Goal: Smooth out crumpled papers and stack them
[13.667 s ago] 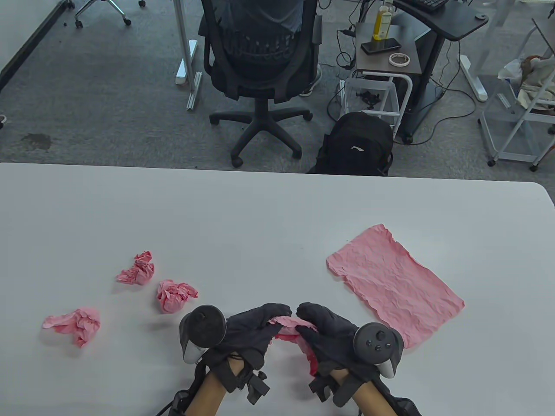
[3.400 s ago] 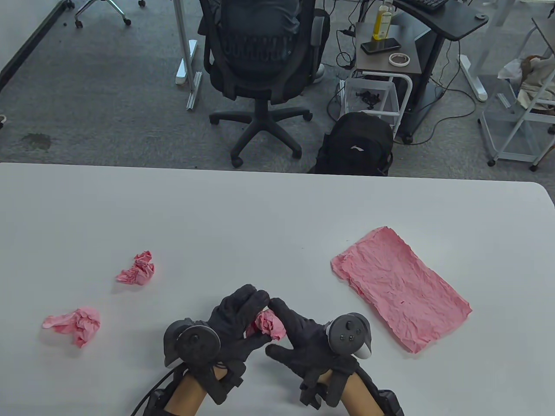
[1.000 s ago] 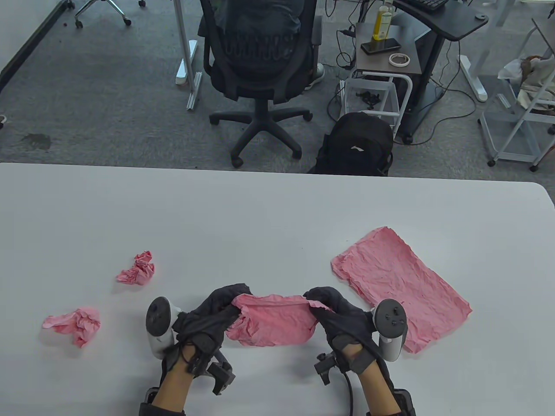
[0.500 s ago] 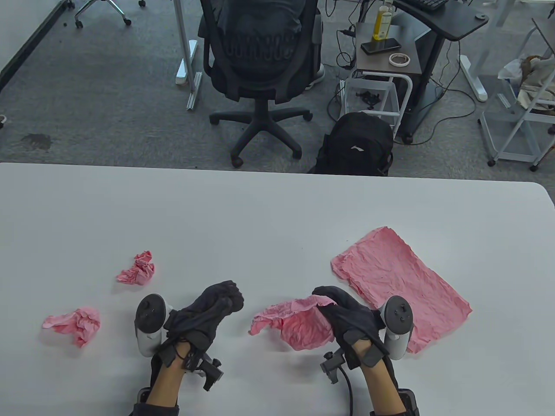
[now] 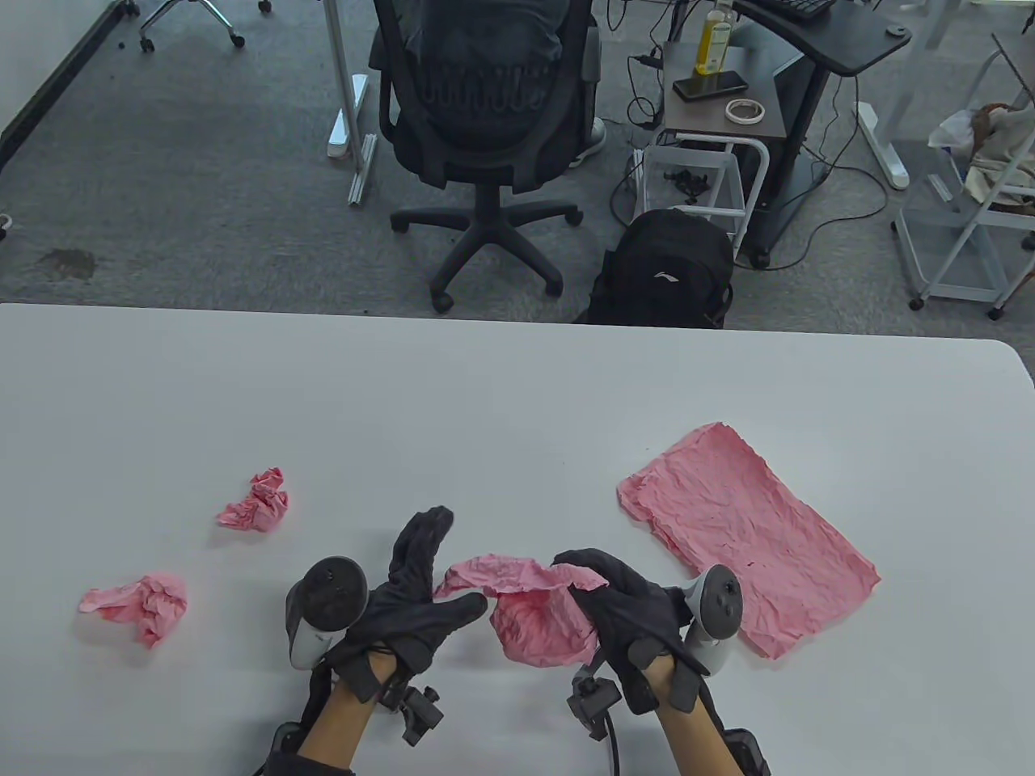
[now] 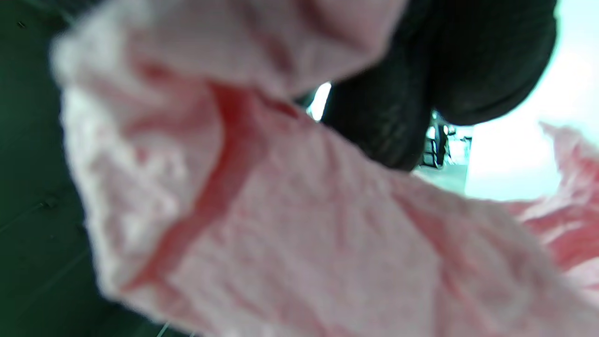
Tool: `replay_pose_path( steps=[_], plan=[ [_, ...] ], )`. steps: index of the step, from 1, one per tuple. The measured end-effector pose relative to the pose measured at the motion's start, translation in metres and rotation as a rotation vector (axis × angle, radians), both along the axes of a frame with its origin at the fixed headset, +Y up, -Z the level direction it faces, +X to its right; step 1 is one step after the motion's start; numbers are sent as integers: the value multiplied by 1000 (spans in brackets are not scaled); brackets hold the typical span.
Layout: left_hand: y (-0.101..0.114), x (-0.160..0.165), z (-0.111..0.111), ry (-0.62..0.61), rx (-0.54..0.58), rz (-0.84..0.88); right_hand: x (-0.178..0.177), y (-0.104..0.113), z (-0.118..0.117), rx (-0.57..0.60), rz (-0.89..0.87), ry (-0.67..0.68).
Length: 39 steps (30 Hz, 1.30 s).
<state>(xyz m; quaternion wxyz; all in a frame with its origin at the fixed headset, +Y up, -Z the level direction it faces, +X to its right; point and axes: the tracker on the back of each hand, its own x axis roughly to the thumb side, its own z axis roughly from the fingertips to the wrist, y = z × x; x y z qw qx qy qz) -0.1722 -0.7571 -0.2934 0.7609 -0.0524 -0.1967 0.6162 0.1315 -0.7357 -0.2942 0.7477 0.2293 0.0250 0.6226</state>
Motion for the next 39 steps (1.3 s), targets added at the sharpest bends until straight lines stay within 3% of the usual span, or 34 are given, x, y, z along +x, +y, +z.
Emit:
replay_pose_path(
  steps=[4, 6, 9, 13, 16, 19, 21, 24, 28, 29, 31, 35, 37, 39],
  plan=[
    [-3, -4, -3, -31, 5, -27, 1, -5, -4, -34, -93, 69],
    [-5, -1, -3, -92, 36, -114, 1, -7, -5, -58, -127, 90],
    [-8, 10, -1, -207, -11, -93, -1, -9, -6, -61, -141, 143],
    [-3, 11, 0, -98, 46, -83, -3, -12, -6, -89, -151, 167],
    [-3, 1, -3, -31, 39, 93, 2, -11, -8, -101, -116, 141],
    [0, -10, -6, -69, 12, 323, 13, -12, -10, -127, -9, 32],
    [4, -16, -7, -90, 22, 378, 19, -12, -10, -126, 107, -45],
    [12, -23, -4, 6, 57, 223, 22, -14, -11, -107, 122, -93],
    [24, -34, -1, 191, 232, -365, 23, -19, -14, -156, -78, -47],
    [24, -35, -1, 200, 259, -426, 21, -21, -15, -169, -110, -30],
    [19, -35, -3, 154, 200, -296, 21, -24, -16, -195, -116, -1],
    [7, -42, -7, 100, 26, 242, 34, -23, -17, -209, 8, -111],
    [5, -47, -9, 125, -10, 293, 39, -24, -20, -208, 32, -138],
    [5, -51, -9, 157, -13, 233, 40, -25, -19, -230, 10, -157]
  ],
)
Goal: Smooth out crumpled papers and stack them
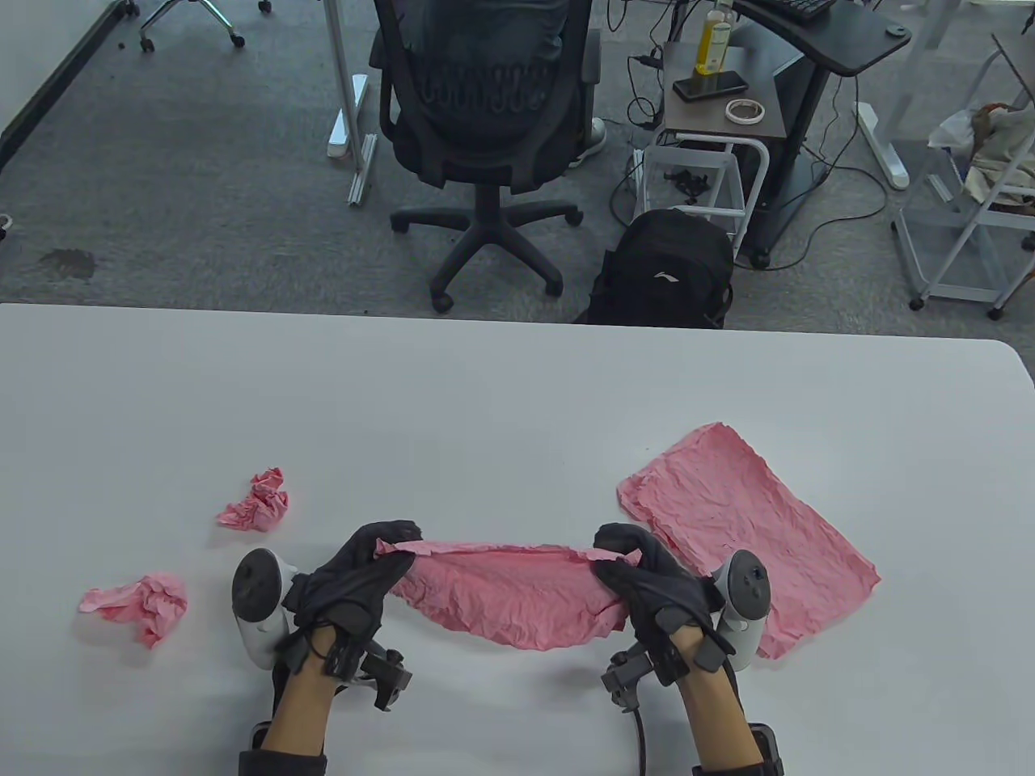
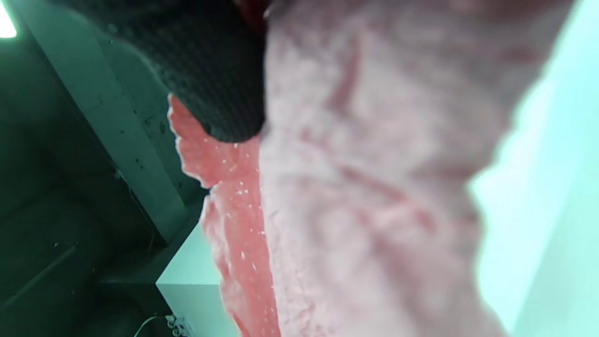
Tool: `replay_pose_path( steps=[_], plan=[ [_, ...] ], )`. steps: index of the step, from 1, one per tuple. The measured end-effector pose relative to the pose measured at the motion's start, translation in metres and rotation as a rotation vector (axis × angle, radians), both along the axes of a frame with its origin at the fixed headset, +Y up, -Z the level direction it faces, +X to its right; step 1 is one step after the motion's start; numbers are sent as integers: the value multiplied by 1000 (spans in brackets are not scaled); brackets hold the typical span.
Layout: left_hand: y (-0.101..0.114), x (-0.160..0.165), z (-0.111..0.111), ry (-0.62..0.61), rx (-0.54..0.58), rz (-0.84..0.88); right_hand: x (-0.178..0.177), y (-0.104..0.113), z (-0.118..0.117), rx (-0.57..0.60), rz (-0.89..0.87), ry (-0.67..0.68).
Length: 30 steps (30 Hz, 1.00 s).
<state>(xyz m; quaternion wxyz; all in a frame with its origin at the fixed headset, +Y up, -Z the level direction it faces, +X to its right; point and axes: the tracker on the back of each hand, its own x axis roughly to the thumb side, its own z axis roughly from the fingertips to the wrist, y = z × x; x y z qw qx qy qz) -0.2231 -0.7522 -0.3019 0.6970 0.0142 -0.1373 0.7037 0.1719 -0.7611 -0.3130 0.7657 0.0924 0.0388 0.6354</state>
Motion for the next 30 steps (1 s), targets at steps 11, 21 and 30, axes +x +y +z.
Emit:
replay_pose_path(
  steps=[11, 21, 30],
  plan=[
    [16, -18, 7, 284, 60, -547, 9, 0, -1, -36, 354, -115],
    [18, 17, 10, 125, 207, -1149, -8, -3, 1, -8, 953, -136],
    [-15, 70, 5, -280, 135, -1421, -22, 43, 25, 405, 1165, -331]
  ],
)
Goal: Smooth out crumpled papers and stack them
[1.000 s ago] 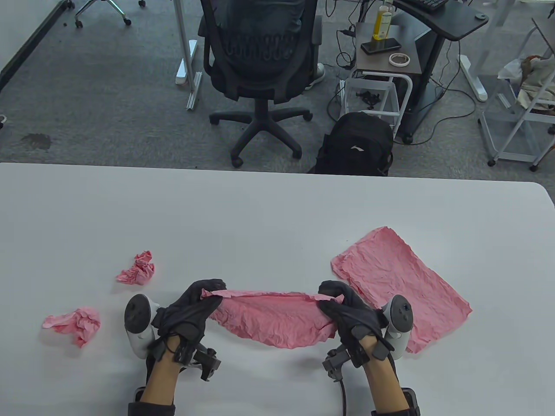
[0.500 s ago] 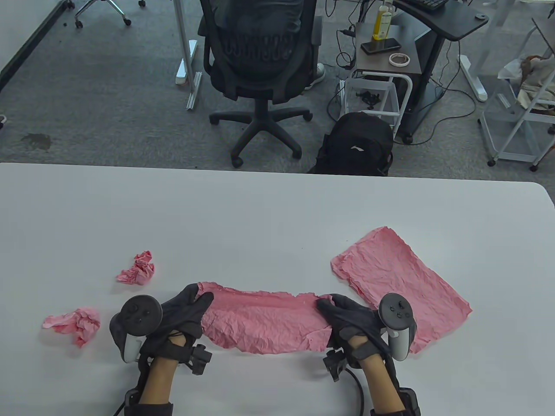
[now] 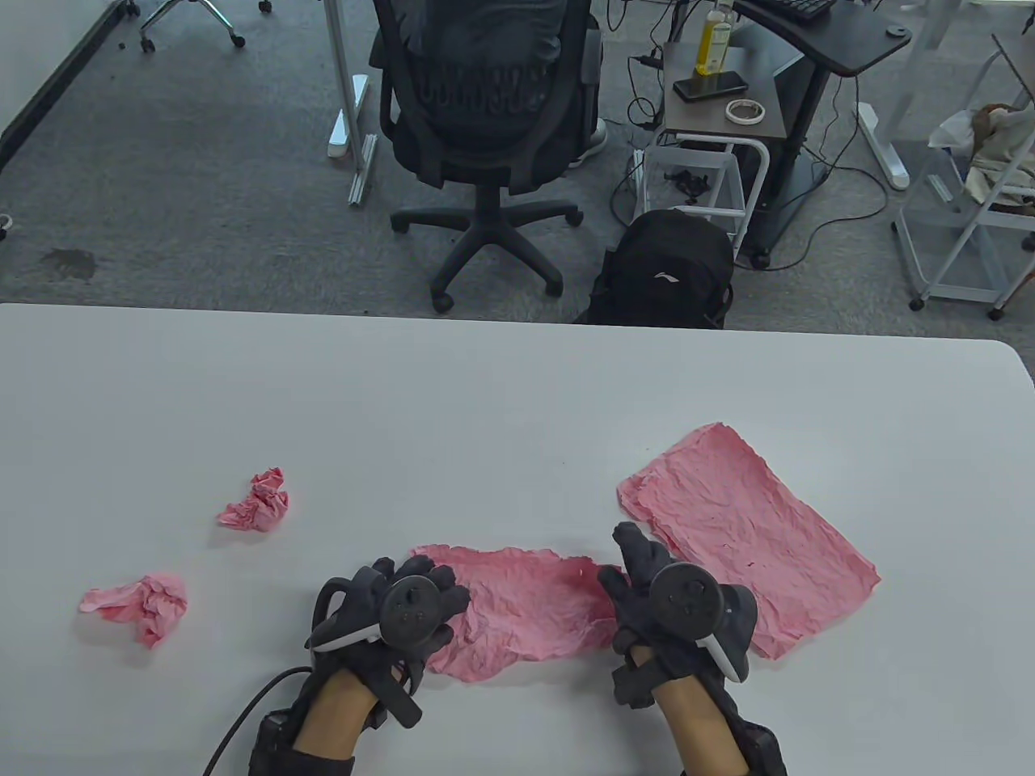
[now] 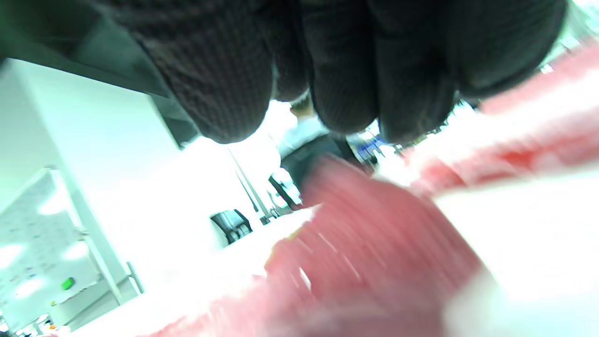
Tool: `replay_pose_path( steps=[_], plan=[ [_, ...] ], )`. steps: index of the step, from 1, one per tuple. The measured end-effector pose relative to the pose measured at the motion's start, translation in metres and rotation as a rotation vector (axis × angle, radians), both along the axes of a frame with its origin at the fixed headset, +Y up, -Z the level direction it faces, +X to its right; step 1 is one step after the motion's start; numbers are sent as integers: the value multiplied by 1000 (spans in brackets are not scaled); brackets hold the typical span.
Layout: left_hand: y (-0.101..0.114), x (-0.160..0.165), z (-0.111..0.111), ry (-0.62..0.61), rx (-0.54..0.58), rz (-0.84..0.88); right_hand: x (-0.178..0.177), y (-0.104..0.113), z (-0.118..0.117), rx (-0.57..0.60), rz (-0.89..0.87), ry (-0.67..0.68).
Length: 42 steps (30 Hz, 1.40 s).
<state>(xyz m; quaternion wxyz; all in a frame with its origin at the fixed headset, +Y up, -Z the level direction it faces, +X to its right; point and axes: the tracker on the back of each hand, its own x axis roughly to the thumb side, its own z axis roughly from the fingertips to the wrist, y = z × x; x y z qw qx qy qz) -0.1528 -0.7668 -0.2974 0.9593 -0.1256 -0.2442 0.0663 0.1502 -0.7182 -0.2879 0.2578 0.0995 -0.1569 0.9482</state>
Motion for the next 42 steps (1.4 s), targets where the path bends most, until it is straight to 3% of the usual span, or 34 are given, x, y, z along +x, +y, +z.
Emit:
replay_pose_path(
  steps=[3, 5, 9, 14, 16, 19, 22, 27, 31, 33, 38, 42],
  plan=[
    [-3, -4, -1, 53, -46, -9, -32, 2, 11, 44, 58, 194],
    [-4, -7, -3, 68, -64, -11, -58, -11, 12, -98, 161, 312],
    [-5, -16, -2, 101, -110, 62, -79, -38, 9, -352, 442, 379],
    [-7, -20, -5, 87, -153, 94, -71, -43, -4, -281, 354, 337],
    [-6, -21, -5, 84, -156, 97, -65, -44, -8, -339, 297, 365],
    [-3, -22, -6, 84, -162, 166, -52, -47, -11, -468, 48, 427],
    [-3, -19, -5, 66, -175, 173, -47, -52, -13, -543, -36, 439],
    [-2, -15, -6, 60, -107, 101, -55, -49, -17, -444, 67, 364],
    [-2, -13, -6, 78, -55, 24, -61, -50, -18, -402, 257, 289],
    [-2, -13, -5, 72, -36, 28, -61, -49, -17, -368, 237, 297],
    [-5, -16, -7, 79, -99, 75, -60, -49, -21, -358, 244, 247],
    [-2, -18, -4, -10, -208, 135, -60, -42, -20, -342, 225, 262]
  ],
)
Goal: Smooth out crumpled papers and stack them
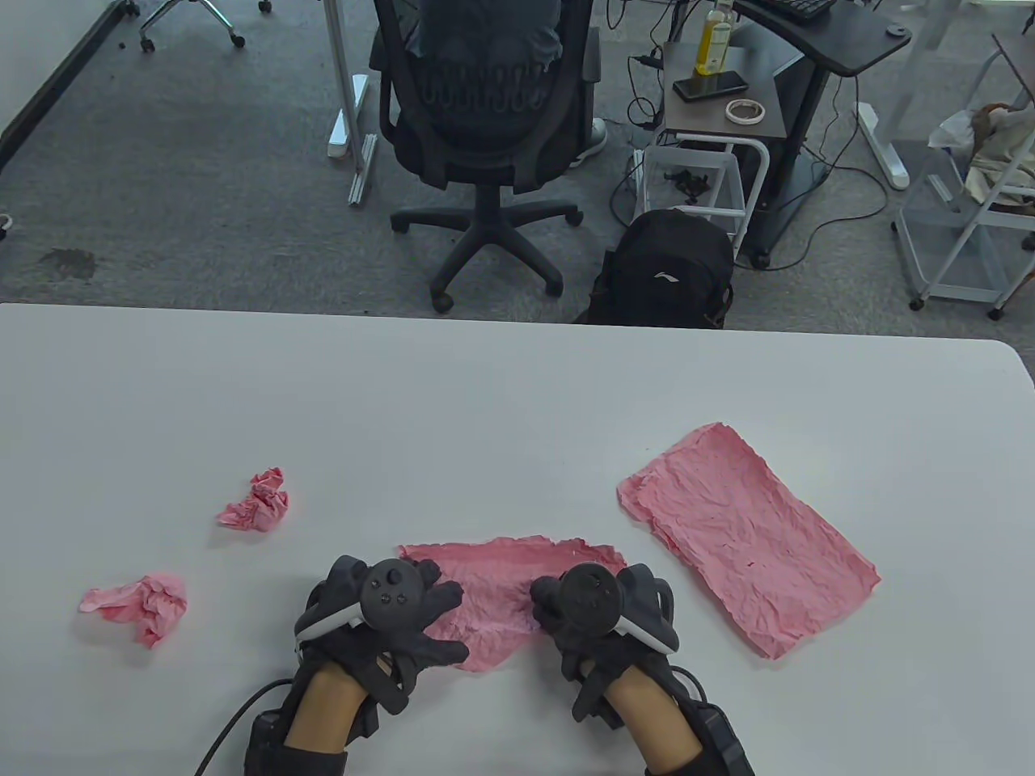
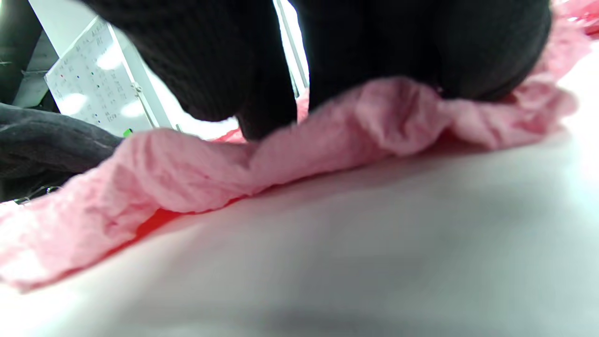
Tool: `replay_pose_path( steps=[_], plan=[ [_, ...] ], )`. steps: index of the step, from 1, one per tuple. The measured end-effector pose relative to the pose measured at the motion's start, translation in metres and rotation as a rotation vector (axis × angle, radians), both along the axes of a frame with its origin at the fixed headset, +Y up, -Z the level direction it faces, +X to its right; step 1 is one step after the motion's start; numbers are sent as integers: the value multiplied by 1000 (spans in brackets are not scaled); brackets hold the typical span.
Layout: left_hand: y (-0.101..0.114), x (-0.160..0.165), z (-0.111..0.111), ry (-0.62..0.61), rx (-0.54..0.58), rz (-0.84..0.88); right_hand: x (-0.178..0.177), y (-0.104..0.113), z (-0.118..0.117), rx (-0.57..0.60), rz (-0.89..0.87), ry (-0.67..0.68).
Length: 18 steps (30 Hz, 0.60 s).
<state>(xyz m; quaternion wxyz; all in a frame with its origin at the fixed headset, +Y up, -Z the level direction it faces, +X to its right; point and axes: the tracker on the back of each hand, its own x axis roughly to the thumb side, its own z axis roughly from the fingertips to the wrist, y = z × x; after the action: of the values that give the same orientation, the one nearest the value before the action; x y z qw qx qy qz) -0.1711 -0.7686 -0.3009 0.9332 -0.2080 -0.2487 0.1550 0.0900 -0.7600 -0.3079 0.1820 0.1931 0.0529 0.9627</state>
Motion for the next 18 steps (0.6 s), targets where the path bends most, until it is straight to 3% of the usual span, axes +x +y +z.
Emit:
replay_pose_path(
  steps=[5, 11, 14, 18],
  plan=[
    [1, 14, 5, -116, 53, -77, 6, -1, 1, -21, -44, 14],
    [-1, 21, 0, -85, 165, -75, 10, -3, 3, -118, -64, 81],
    [-4, 11, -3, -15, 88, 67, 13, -5, 8, -195, -15, 99],
    [-6, -4, -6, 103, 4, 313, 15, -6, 4, -123, -12, 71]
  ],
)
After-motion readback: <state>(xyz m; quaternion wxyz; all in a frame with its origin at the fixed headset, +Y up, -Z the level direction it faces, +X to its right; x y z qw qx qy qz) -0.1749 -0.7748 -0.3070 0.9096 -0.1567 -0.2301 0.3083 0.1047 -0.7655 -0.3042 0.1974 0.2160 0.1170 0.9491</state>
